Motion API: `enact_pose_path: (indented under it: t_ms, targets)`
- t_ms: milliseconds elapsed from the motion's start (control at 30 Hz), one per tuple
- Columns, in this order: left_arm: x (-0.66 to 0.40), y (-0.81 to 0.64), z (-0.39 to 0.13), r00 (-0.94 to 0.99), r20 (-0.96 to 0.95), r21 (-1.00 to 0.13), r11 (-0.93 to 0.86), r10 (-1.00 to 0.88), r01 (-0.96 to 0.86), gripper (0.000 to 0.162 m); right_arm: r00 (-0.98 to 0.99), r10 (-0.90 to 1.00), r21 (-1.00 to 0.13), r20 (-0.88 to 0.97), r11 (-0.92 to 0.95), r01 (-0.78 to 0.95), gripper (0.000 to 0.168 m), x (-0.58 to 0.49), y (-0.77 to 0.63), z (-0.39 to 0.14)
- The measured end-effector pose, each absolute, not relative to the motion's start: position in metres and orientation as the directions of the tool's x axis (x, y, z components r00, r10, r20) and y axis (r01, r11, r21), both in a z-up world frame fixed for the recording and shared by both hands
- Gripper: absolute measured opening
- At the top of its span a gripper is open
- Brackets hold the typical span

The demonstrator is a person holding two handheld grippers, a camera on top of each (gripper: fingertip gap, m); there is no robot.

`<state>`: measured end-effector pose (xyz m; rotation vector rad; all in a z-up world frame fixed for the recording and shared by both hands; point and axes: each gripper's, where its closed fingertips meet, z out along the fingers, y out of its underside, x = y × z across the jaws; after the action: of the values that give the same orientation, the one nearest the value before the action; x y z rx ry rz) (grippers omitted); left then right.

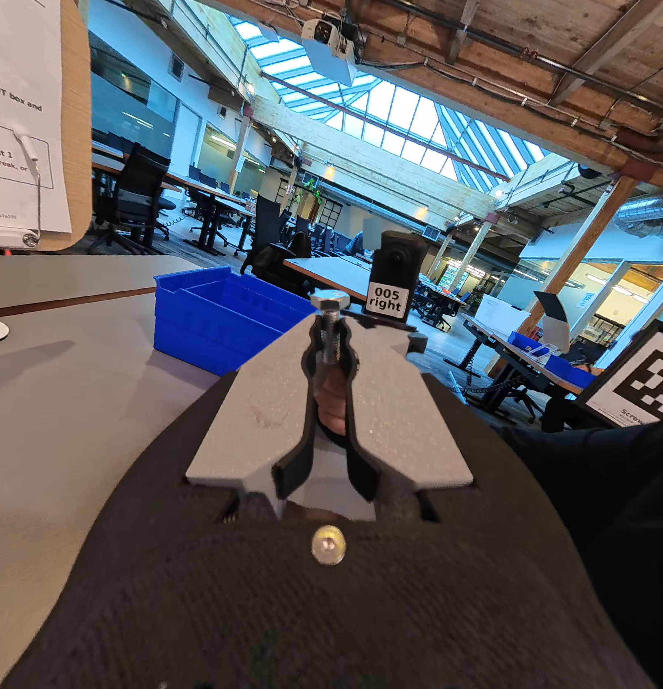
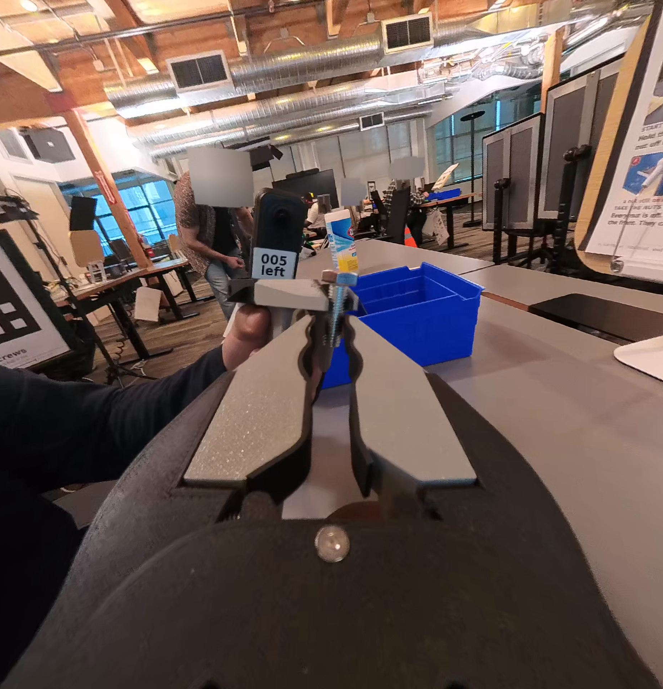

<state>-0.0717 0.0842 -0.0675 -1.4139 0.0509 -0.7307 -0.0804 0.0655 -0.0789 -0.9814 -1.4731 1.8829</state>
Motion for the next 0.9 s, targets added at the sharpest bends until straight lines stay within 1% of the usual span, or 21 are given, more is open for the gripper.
enact_pose_path:
  t_ms: [33,167,300,333,467,533,633,767,833,867,900]
  targets:
    - [-0.069,0.085,-0.068,0.785,0.379,-0.906,-0.024,-0.49,0.423,0.007,-0.575,0.792,-0.97,-0.203,-0.241,0.01,0.007,-0.081,0.067,-0.079]
    - [-0.068,0.085,-0.071,0.797,0.366,-0.915,-0.03,-0.48,0.403,0.007,-0.565,0.804,-0.978,-0.185,-0.206,0.027,0.007,-0.081,0.068,-0.082]
    - [-0.073,0.088,-0.079,0.846,0.324,-0.941,-0.05,-0.424,0.336,0.007,-0.533,0.825,-0.982,-0.187,-0.161,0.095,0.006,-0.084,0.075,-0.093]
    - [-0.075,0.089,-0.082,0.868,0.296,-0.952,-0.054,-0.399,0.3,0.008,-0.516,0.837,-0.983,-0.182,-0.142,0.117,0.006,-0.085,0.079,-0.097]
    - [-0.079,0.087,-0.09,0.913,0.208,-0.978,-0.089,-0.35,0.189,0.021,-0.419,0.902,-0.978,-0.099,-0.011,0.208,0.006,-0.09,0.099,-0.119]
    - [-0.085,0.088,-0.095,0.929,0.196,-0.979,-0.11,-0.313,0.17,0.022,-0.426,0.903,-0.97,-0.059,0.049,0.238,0.006,-0.089,0.099,-0.126]
    - [-0.096,0.091,-0.108,0.944,0.209,-0.971,-0.169,-0.254,0.169,0.024,-0.441,0.898,-0.958,0.012,0.137,0.254,0.006,-0.088,0.095,-0.133]
    - [-0.085,0.091,-0.112,0.897,0.291,-0.95,-0.211,-0.332,0.23,0.025,-0.453,0.888,-0.932,0.082,0.229,0.28,0.006,-0.087,0.09,-0.144]
    - [-0.084,0.092,-0.116,0.889,0.313,-0.941,-0.237,-0.333,0.242,0.026,-0.461,0.883,-0.928,0.094,0.245,0.281,0.006,-0.088,0.087,-0.146]
    - [-0.084,0.092,-0.12,0.89,0.313,-0.938,-0.254,-0.332,0.235,0.024,-0.463,0.881,-0.928,0.095,0.247,0.28,0.006,-0.088,0.086,-0.146]
    - [-0.083,0.093,-0.125,0.894,0.309,-0.936,-0.27,-0.326,0.225,0.019,-0.463,0.881,-0.928,0.096,0.247,0.278,0.006,-0.088,0.086,-0.146]
